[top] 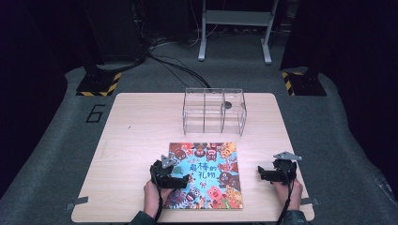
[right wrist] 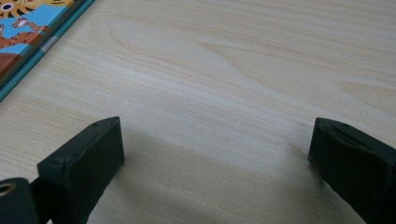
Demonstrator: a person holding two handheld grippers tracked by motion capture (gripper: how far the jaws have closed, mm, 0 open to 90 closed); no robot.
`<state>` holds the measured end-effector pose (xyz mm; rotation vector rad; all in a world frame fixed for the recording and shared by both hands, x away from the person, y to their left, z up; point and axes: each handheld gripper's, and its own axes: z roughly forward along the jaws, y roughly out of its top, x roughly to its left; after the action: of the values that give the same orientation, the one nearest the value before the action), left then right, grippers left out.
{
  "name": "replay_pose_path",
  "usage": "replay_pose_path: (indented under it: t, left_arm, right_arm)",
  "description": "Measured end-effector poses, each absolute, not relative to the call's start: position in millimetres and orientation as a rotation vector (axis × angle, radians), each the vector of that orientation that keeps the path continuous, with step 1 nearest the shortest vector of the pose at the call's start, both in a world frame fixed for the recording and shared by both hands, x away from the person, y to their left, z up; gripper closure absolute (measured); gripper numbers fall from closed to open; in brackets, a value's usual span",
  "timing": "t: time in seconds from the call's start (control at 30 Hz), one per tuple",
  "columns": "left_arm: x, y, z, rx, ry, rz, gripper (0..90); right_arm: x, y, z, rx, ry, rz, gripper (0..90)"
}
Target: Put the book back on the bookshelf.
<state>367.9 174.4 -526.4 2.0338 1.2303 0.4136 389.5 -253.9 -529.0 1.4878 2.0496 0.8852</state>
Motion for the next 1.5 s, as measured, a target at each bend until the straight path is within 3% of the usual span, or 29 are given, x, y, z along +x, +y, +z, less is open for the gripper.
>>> replay_pose_path:
  t: [0.33,0.67,1.07,1.5]
  left_arm:
    - [370.0,198.4,-519.3,1.984,1.259,0.466,0.0]
    - [375.7,245.3,-525.1,1.982,1.366,0.576,0.0]
    - [375.3,239.8,-531.3,2.000,1.356,0.587,0.0]
    - [373.8,237.8,-531.7,1.984,1.370,0.596,0.1]
  right_arm:
    - [391.5,-254.1,-527.7,1.491,2.060,0.878,3.5]
    - [395.7,-236.8,-496.9,1.545,2.188,0.956,5.6]
    - [420.0,-187.1,-488.1,1.499,2.343,0.962,7.1]
    - [429.9,-172.7,-492.4,1.482,2.379,0.973,7.4]
